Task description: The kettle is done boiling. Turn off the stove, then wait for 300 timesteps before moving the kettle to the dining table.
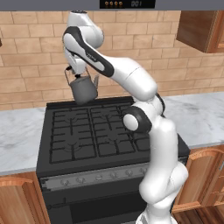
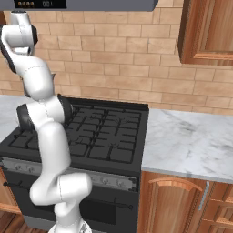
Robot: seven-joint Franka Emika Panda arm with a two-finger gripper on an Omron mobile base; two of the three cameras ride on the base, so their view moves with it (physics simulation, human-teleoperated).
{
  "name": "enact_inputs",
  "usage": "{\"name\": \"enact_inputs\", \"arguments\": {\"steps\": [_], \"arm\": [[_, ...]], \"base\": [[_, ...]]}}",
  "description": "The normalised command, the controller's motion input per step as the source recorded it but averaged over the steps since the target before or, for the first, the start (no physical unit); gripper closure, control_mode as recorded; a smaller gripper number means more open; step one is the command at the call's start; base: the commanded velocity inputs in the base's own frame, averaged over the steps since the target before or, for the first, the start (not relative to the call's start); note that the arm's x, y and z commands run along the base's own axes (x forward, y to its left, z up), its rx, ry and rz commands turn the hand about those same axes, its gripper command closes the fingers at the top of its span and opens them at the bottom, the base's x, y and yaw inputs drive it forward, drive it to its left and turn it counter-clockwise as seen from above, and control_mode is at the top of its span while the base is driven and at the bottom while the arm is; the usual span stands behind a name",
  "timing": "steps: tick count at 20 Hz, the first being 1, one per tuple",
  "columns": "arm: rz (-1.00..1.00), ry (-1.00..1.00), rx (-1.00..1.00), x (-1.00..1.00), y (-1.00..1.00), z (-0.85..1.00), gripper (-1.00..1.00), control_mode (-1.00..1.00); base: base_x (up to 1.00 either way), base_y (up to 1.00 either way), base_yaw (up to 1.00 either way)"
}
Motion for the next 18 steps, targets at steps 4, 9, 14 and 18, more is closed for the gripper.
{"name": "enact_inputs", "arguments": {"steps": [4, 9, 14, 18], "arm": [[-0.12, 0.0, 0.05, -0.98, -0.19, -0.01, 1.0, -1.0], [-0.12, 0.0, 0.05, -0.97, -0.21, 0.0, 1.0, -1.0], [-0.12, 0.0, 0.05, -0.91, -0.25, 0.0, 1.0, -1.0], [-0.11, 0.0, 0.05, -0.87, -0.27, 0.0, 1.0, -1.0]], "base": [[0.0, 0.0, 0.0], [0.0, 0.0, 0.0], [0.0, 0.0, 0.0], [0.0, 0.0, 0.0]]}}
